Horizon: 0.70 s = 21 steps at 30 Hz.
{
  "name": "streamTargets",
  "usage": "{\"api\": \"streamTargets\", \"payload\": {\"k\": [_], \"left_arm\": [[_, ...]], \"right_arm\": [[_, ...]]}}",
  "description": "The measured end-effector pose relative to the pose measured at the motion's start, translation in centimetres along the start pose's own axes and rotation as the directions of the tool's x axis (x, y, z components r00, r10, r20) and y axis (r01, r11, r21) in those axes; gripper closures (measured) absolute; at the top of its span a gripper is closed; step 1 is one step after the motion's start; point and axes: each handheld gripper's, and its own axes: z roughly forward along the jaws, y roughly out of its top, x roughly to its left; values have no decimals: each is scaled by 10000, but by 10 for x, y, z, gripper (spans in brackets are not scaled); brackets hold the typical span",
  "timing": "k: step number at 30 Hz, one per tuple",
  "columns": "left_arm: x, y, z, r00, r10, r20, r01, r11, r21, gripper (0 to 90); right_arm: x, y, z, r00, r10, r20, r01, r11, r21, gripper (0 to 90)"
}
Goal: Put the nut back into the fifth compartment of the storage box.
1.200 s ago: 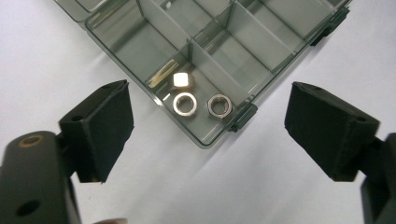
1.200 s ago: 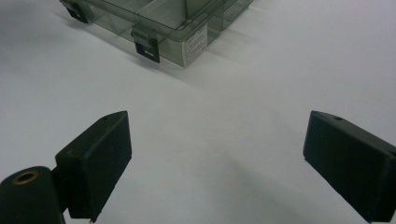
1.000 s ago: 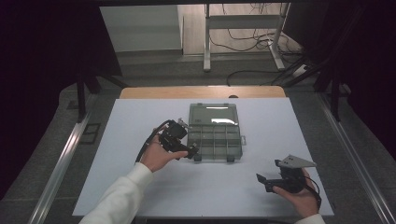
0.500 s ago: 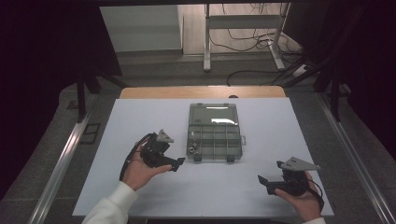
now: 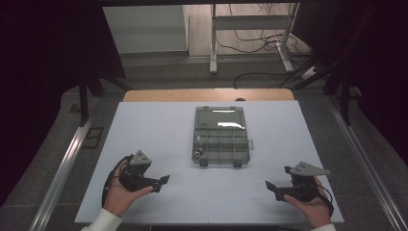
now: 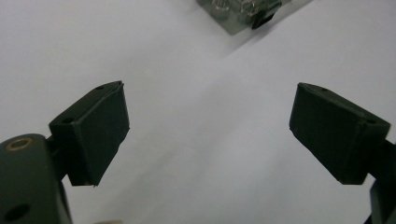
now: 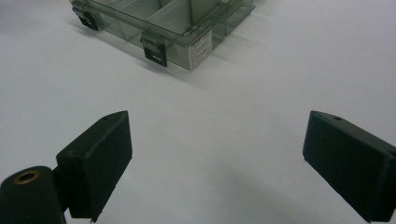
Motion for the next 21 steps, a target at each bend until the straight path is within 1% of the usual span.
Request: {"api": "streamTargets", "payload": {"k": [2,5,8,9,10,21], "left_arm": [[0,-6,-6,10000,-49,22,49,9998,-179,119],[1,-9,-7,10000,-49,17,49,9998,-200,118],[4,-12,-2,9999,-145,71,145,9999,-59,119],[3,-13,1,9999,-95,53,94,9999,70,118],[3,-13,2,9999,-105,60,105,9999,86,117],[1,-13,4,9999,-58,97,58,10000,3,117]], "right_arm": [[0,0,0,10000,-15,0,15,10000,-22,81],[0,0,0,10000,4,0,-4,10000,-28,81],[-1,0,1,10000,12,-1,-12,10000,-4,81],[-2,0,2,10000,13,-9,-13,10000,-2,81],[-2,0,2,10000,0,4,0,10000,1,81],[-1,0,0,10000,-24,10,24,9999,-101,81]]}}
